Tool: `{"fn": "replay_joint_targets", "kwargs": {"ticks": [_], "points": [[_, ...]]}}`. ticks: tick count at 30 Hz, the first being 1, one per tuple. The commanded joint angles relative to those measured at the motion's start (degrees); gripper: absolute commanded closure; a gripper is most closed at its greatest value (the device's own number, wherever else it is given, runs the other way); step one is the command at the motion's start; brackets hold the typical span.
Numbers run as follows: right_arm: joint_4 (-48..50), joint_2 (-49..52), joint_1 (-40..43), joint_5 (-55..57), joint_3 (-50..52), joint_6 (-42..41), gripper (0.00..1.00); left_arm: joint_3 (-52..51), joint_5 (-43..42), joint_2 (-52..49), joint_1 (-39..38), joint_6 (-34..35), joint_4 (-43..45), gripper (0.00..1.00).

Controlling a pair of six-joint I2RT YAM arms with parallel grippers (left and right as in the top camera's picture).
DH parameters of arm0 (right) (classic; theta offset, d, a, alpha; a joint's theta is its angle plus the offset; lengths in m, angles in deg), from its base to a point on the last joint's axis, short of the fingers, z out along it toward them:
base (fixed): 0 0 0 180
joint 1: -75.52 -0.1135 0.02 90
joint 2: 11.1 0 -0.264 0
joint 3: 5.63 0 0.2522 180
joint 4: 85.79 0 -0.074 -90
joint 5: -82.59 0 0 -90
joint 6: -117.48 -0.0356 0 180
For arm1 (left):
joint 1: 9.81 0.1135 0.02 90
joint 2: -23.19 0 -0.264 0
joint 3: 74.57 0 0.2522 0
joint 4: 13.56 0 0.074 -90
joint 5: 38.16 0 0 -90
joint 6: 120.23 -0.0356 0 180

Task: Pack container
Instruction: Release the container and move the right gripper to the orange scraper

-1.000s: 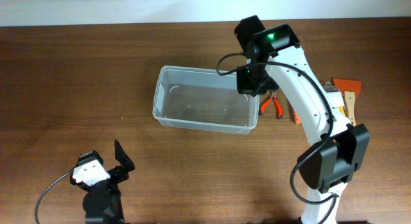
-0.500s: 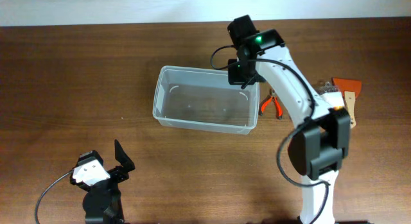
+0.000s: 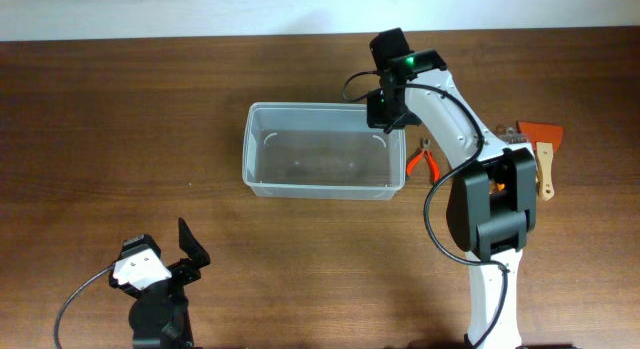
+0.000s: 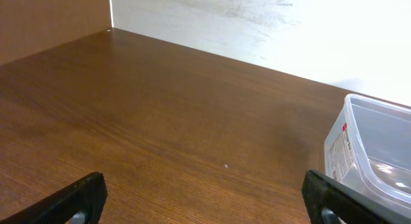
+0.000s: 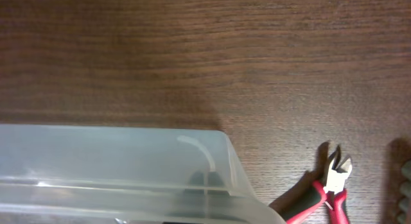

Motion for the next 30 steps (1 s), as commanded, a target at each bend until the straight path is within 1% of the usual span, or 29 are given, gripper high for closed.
{"fn": "replay_joint_targets", "kwargs": {"ticks": [1, 4, 6, 11, 12, 14, 16, 17, 18, 19, 22, 23, 26, 27, 29, 30], "points": [[-1.49, 0.55, 0.24, 0.66, 0.24, 4.48, 0.96, -0.28, 0.42, 0.39, -0.24, -0.5, 0.13, 0.01], [-4.02, -0.68, 0.26, -1.79, -0.42, 4.72, 0.96, -0.28, 0.42, 0.39, -0.22, -0.5, 0.13, 0.01], [-5.7, -2.64, 0.26, -3.78, -1.31, 6.75, 0.96, -0.28, 0.42, 0.39, -0.24, -0.5, 0.13, 0.01], [-8.5, -11.5, 0.85, -3.61, -4.39, 10.27, 0.96, -0.28, 0.42, 0.39, -0.22, -0.5, 0.13, 0.01], [-8.57, -13.38, 1.25, -2.29, -4.76, 10.64, 0.96, -0.28, 0.42, 0.39, -0.24, -0.5, 0.13, 0.01], [-8.28, -18.88, 3.37, 5.88, -5.03, 10.75, 0.96, -0.28, 0.42, 0.39, -0.22, -0.5, 0.13, 0.01], [-8.11, -21.66, 5.53, 13.18, -5.03, 11.65, 0.96, -0.28, 0.42, 0.39, -0.22, -0.5, 0.13, 0.01], [-7.8, -23.28, 7.98, 18.95, -5.03, 13.81, 0.96, -0.28, 0.42, 0.39, -0.22, -0.5, 0.13, 0.01], [-7.58, -23.8, 9.81, 21.55, -5.03, 15.45, 0.96, -0.28, 0.42, 0.39, -0.22, -0.5, 0.13, 0.01], [-7.41, -23.87, 12.63, 22.91, -5.03, 17.73, 0.96, -0.28, 0.42, 0.39, -0.24, -0.5, 0.13, 0.01], [-7.21, -22.93, 19.65, 19.82, -4.2, 18.29, 0.95, -0.28, 0.42, 0.39, -0.22, -0.5, 0.11, 0.01], [-7.21, -22.36, 21.94, 17.4, -3.87, 18.16, 0.93, -0.28, 0.39, 0.39, -0.22, -0.5, 0.13, 0.01], [-7.17, -19.47, 28.92, 10.67, -2.82, 18.16, 0.81, -0.28, 0.42, 0.39, -0.22, -0.5, 0.13, 0.01], [-7.13, -18.4, 30.86, 9.62, -2.45, 18.16, 0.76, -0.28, 0.42, 0.39, -0.22, -0.5, 0.13, 0.01], [-7.19, -16.15, 34.58, 8.13, -1.86, 17.2, 0.61, -0.28, 0.42, 0.39, -0.22, -0.5, 0.13, 0.01], [-7.23, -15.08, 36.28, 7.15, -1.53, 17.11, 0.55, -0.28, 0.42, 0.39, -0.22, -0.5, 0.13, 0.01]]}}
